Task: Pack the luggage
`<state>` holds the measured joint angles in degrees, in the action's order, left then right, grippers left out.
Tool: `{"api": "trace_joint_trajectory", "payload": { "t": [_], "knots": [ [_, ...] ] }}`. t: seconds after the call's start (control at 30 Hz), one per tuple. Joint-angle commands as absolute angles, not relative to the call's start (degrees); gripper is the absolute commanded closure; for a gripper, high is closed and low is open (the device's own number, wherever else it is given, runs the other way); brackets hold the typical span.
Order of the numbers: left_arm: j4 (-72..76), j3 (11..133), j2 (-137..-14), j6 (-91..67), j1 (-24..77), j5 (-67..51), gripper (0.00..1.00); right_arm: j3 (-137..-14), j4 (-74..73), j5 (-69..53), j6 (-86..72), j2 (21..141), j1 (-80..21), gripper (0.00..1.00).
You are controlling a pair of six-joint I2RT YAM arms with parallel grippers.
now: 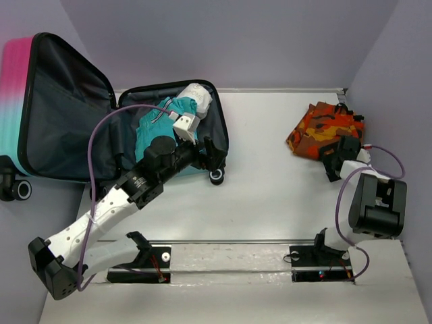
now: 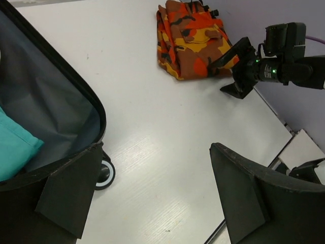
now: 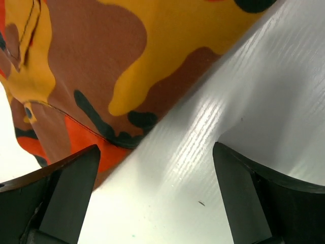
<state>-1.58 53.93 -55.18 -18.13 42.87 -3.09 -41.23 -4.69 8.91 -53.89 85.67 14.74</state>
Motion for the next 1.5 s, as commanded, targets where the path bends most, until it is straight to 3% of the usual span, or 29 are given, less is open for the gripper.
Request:
{"api": "trace_joint_trajectory", "payload": {
  "t": [0.0,0.13,0.27,0.33,0.37,0.5,1.03,1.1,1.13,1.17,1.2,1.23,1.27,1.3,1.37,1.47],
  "knots": [
    [4.5,51.9,-57.0,-17.1,43.7,-4.5,0.01,-41.4,-3.1,8.5,-58.9,91.7,17.2,0.08],
    [5.8,51.9,-59.2,-17.1,44.1,-4.6,0.01,-44.6,-3.3,8.2,-59.1,94.5,17.2,0.14],
    [5.4,51.9,-59.9,-17.1,44.1,-3.8,0.01,-48.7,-4.0,6.0,-59.5,98.6,17.2,0.35],
    [5.4,51.9,-59.8,-17.0,44.2,-3.0,0.01,-49.5,-3.6,4.7,-59.9,99.8,17.2,0.50],
    [5.4,51.9,-59.7,-16.9,44.2,-2.9,0.01,-49.5,-3.3,3.8,-59.8,100.0,17.2,0.68],
    [5.0,52.4,-60.4,-17.1,44.3,-3.2,0.01,-46.7,-0.6,0.6,-59.1,99.3,16.0,0.91],
    [4.0,59.1,-71.3,-25.8,50.4,-0.6,0.01,-46.0,-1.7,-5.9,-52.7,92.8,-8.6,0.93],
    [4.9,61.9,-75.7,-26.0,50.5,2.5,0.01,-44.3,-2.3,-5.1,-52.6,90.2,-11.1,0.90],
    [4.7,63.4,-77.7,-25.1,50.5,4.1,0.01,-41.6,-2.4,-4.1,-52.7,88.9,-11.6,0.80],
    [4.7,65.0,-79.5,-24.8,50.5,4.1,0.01,-40.2,-2.4,-4.1,-52.7,87.2,-11.6,0.80],
    [4.5,68.9,-83.7,-24.4,50.3,5.6,0.01,-39.1,-3.5,-1.0,-51.3,83.4,-11.6,0.56],
    [4.1,71.1,-86.2,-24.2,49.8,5.1,0.01,-38.6,-5.0,0.5,-50.5,81.7,-11.6,0.43],
    [3.4,73.3,-88.5,-24.1,49.4,4.6,0.01,-38.2,-6.3,3.3,-48.9,80.2,-10.9,0.23],
    [3.3,75.1,-90.9,-24.3,49.0,4.0,0.01,-38.1,-7.4,3.5,-48.2,78.9,-10.1,0.16],
    [2.1,81.0,-98.1,-25.0,47.3,1.5,0.01,-37.4,-8.8,1.7,-46.3,75.7,-6.4,0.05],
    [-0.3,89.1,-106.2,-25.5,44.5,0.3,0.01,-36.7,-10.2,0.6,-44.9,73.2,-4.7,0.00]
  ]
}}
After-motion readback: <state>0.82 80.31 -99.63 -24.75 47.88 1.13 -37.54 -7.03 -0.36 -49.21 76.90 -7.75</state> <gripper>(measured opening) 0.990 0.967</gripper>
